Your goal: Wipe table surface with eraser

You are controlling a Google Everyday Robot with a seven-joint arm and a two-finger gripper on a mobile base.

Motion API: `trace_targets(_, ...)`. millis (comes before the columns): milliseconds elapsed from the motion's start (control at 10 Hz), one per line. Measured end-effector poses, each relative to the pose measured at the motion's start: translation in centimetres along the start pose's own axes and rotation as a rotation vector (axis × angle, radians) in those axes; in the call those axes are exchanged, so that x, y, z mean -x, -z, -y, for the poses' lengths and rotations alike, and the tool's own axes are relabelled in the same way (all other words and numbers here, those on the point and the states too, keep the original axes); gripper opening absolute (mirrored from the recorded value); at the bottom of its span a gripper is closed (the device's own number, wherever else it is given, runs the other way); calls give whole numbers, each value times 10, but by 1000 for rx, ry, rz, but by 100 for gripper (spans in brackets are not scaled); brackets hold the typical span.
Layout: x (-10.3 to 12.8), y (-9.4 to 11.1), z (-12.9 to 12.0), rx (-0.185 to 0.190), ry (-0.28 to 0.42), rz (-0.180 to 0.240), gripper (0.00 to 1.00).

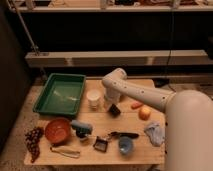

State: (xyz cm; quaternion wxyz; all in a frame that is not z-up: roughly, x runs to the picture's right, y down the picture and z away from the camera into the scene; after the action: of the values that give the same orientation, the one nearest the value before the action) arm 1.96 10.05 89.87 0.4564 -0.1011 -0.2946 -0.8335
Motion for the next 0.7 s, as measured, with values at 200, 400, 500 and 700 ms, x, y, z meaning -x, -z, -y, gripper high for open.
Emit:
trace_targets(200, 7, 3, 27, -34, 60, -5, 0)
trace_targets(400, 33, 4, 52, -65, 106, 9, 0)
trace_targets(500, 50, 4, 63, -77, 123, 22, 0)
trace_targets(700, 82, 2, 75, -90, 128, 45, 0)
